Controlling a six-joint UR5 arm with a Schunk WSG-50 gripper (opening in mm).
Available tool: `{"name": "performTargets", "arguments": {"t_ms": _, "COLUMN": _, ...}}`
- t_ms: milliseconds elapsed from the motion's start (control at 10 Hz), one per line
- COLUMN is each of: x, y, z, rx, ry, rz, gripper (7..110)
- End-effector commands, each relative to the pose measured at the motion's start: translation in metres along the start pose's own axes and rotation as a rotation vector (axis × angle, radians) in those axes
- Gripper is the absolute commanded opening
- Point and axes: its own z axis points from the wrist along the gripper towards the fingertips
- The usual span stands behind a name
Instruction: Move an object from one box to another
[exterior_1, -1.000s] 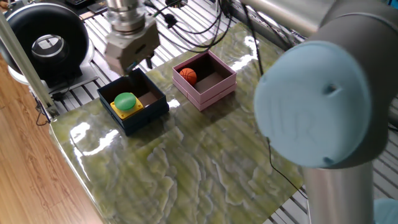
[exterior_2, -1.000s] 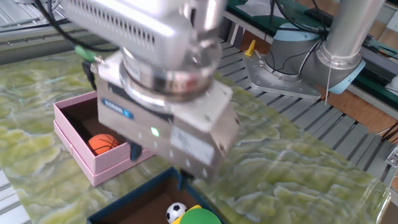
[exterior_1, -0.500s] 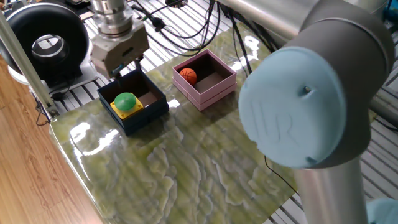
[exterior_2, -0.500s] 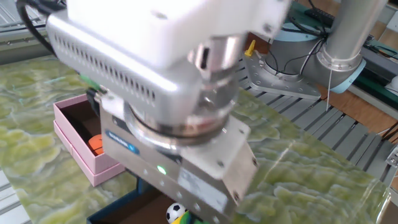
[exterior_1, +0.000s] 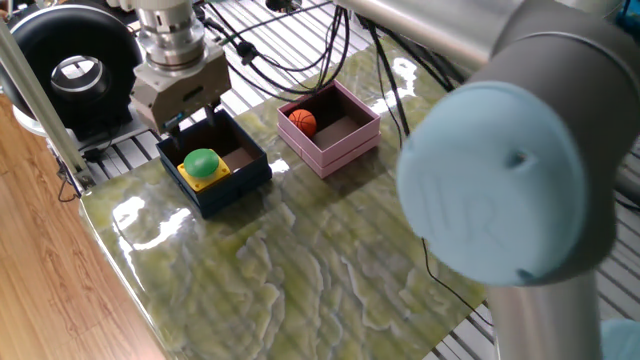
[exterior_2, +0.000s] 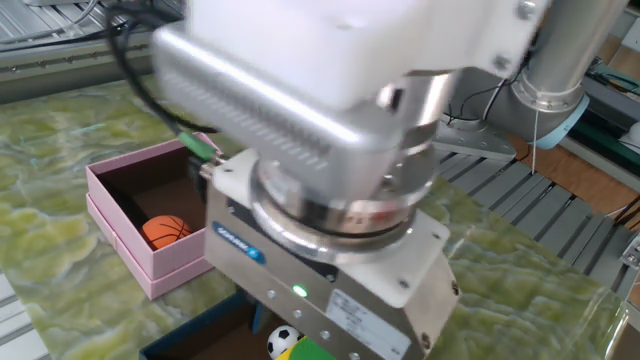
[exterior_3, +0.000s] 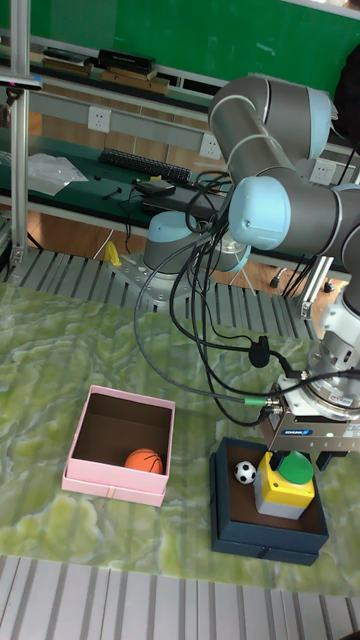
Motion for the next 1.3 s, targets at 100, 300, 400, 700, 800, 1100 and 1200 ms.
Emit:
{"name": "performTargets", "arguments": {"t_ms": 100, "x": 0.015, "y": 0.013, "z": 0.007, "rx": -0.011, "ry": -0.06, "rz": 0.029, "gripper": 66}}
{"name": "performTargets", "arguments": {"t_ms": 300, "x": 0.019, "y": 0.022, "z": 0.013, "rx": -0.027, "ry": -0.054, "rz": 0.04, "gripper": 66}}
{"name": "performTargets", "arguments": {"t_ms": 400, "x": 0.016, "y": 0.025, "z": 0.017, "rx": -0.032, "ry": -0.064, "rz": 0.05, "gripper": 66}}
{"name": "performTargets", "arguments": {"t_ms": 700, "x": 0.014, "y": 0.021, "z": 0.026, "rx": -0.004, "ry": -0.076, "rz": 0.033, "gripper": 66}}
{"name": "performTargets", "arguments": {"t_ms": 800, "x": 0.015, "y": 0.017, "z": 0.024, "rx": 0.01, "ry": -0.075, "rz": 0.022, "gripper": 66}}
{"name": "performTargets", "arguments": {"t_ms": 1100, "x": 0.018, "y": 0.016, "z": 0.027, "rx": 0.018, "ry": -0.063, "rz": 0.023, "gripper": 66}}
{"name": "performTargets", "arguments": {"t_ms": 1200, "x": 0.019, "y": 0.016, "z": 0.027, "rx": 0.016, "ry": -0.057, "rz": 0.016, "gripper": 88}}
